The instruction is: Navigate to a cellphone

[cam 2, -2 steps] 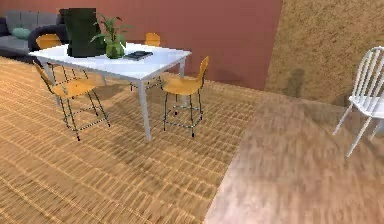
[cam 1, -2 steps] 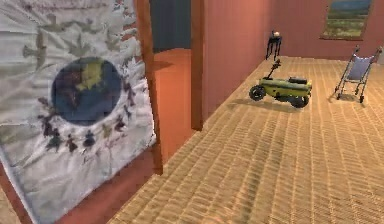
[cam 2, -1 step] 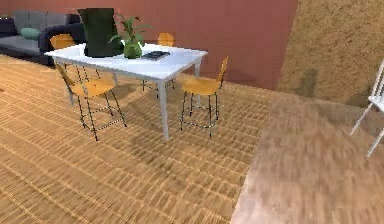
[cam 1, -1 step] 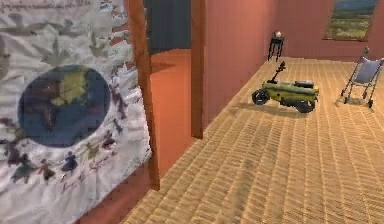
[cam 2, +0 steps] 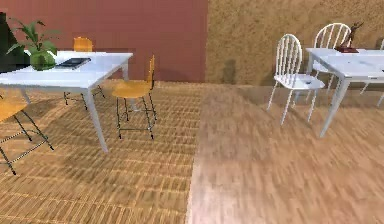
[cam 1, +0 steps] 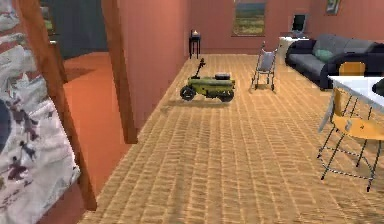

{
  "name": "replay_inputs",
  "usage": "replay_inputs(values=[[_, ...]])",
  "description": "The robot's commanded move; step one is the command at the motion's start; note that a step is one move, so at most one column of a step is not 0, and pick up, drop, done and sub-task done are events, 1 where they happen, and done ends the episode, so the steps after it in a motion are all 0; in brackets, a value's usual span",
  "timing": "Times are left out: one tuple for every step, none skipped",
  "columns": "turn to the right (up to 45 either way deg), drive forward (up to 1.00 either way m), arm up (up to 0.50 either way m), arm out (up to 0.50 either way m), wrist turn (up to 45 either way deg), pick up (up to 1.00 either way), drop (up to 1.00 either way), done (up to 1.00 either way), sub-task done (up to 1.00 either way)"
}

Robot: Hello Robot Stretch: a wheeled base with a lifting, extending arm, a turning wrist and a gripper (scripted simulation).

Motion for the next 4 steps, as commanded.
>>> replay_inputs(values=[[0.0, 1.00, 0.00, 0.00, 0.0, 0.00, 0.00, 0.00, 0.00], [0.0, 0.35, 0.00, 0.00, 0.0, 0.00, 0.00, 0.00, 0.00], [-45.0, 0.00, 0.00, 0.00, 0.0, 0.00, 0.00, 0.00, 0.00], [-24.0, 0.00, 0.00, 0.00, 0.0, 0.00, 0.00, 0.00, 0.00]])
